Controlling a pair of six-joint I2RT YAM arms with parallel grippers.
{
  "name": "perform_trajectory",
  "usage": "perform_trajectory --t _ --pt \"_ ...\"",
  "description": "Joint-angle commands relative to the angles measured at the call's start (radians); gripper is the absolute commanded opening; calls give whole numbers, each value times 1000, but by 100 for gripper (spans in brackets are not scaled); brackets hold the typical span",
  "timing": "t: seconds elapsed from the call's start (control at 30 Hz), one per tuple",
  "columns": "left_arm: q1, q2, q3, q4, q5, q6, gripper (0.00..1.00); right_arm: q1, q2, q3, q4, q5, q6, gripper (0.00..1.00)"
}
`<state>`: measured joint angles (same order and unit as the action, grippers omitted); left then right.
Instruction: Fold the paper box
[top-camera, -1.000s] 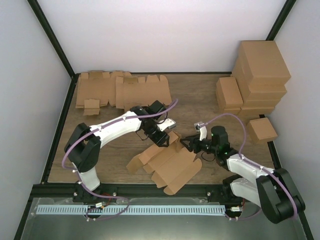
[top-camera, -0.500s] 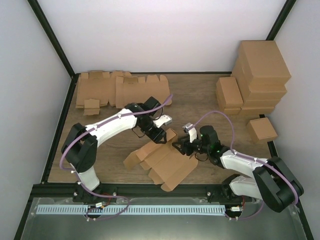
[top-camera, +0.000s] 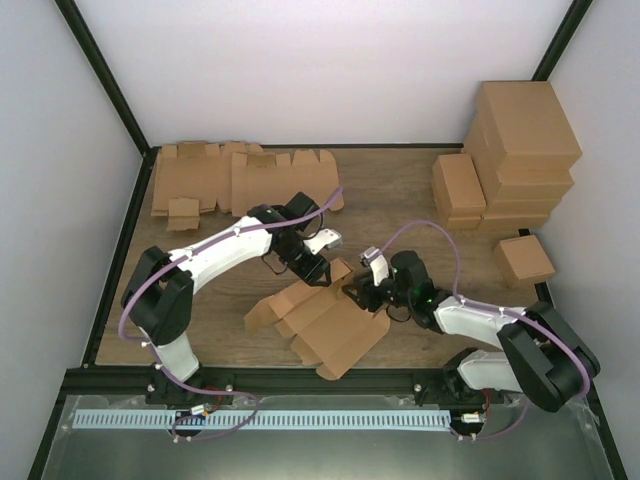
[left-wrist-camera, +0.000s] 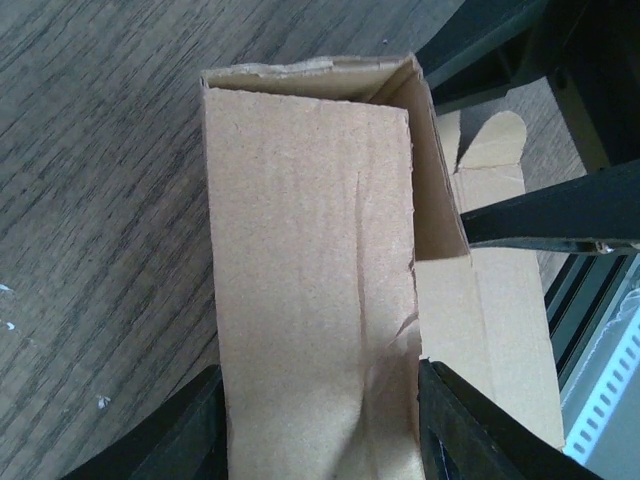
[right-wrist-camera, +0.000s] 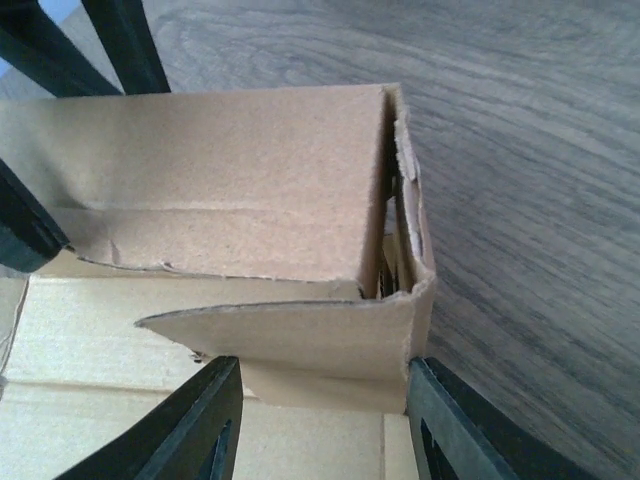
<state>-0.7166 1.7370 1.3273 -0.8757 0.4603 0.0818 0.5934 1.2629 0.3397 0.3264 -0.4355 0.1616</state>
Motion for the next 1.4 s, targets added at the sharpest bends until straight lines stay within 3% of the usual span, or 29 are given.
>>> perform_trajectory --t 0.0,0.3,0.43,0.5,0.87,1.23,1.37 --pt "-11 10 11 13 46 20 50 10 -42 31 6 96 17 49" --pt "-7 25 12 10 12 19 50 -80 -41 37 -23 90 103 50" --pt "-2 32 15 12 14 19 50 -93 -80 15 -1 16 83 63" --pt "-2 32 16 14 22 22 50 -93 -74 15 2 2 69 64" --pt "16 4 13 27 103 19 50 -56 15 58 27 -113 -59 56" --pt "46 -2 15 52 228 20 51 15 28 63 22 -50 -97 53" --pt "65 -17 9 72 288 16 56 19 37 68 18 -43 -96 53"
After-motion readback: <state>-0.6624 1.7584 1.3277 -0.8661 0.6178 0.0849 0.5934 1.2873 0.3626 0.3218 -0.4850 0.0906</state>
